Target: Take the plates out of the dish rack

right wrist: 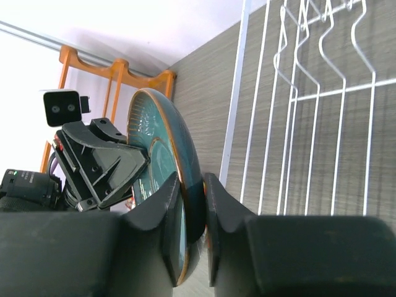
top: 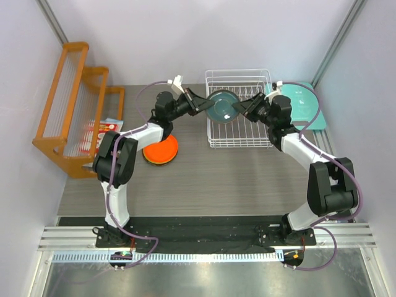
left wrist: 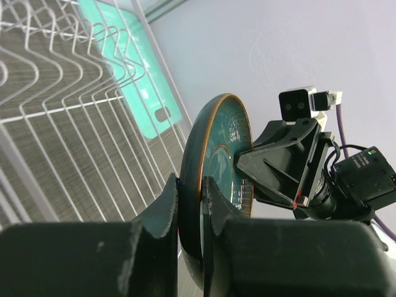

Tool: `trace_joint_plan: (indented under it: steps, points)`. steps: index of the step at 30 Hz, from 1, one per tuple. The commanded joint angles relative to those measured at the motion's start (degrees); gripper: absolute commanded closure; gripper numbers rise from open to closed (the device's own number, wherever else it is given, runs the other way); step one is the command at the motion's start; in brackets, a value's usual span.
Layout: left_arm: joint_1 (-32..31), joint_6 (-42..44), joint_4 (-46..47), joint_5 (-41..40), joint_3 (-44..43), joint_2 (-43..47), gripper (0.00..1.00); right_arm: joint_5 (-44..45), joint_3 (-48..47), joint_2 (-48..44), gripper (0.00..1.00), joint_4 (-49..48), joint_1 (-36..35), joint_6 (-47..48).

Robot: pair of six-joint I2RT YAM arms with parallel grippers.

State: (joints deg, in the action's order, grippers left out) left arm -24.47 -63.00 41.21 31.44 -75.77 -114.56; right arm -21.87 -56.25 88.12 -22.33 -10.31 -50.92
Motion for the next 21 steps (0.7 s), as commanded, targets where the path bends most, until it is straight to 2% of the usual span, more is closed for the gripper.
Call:
trace_joint_plan:
  steps: [1, 3, 4, 5, 9, 17, 21]
  points:
    - [-0.7, 7.3, -3.2, -3.6, 3.2, 5.0, 1.0, -3.4, -4.2, -0.2, 0.68, -4.9, -1.8, -0.2]
    - [-0.1, 9.6, -6.5, -5.1, 4.5, 6.7, 1.0, -2.8, -5.3, -0.6, 0.65, -1.6, -1.7, 2.7]
    - [0.3, 10.2, -7.8, -5.9, 5.3, 7.6, 1.0, -0.7, -6.1, -0.8, 0.59, -0.2, -1.8, 3.6]
    - [0.7, 10.4, -9.9, -6.3, 5.6, 9.1, 1.0, -0.1, -6.4, -1.0, 0.48, 1.9, -1.7, 4.4]
    - [5.0, 11.4, -12.3, -7.3, 8.5, 13.6, 1.0, 2.7, -7.6, -1.7, 0.38, 5.9, -1.6, 7.8]
    - [14.7, 15.3, -18.6, -8.2, 17.7, 24.8, 1.0, 5.3, -9.1, -2.8, 0.36, 10.5, -1.0, 11.8]
    - [19.3, 15.9, -19.5, -5.2, 23.4, 30.3, 1.0, 5.9, -8.3, -3.5, 0.36, 10.8, -0.9, 12.2]
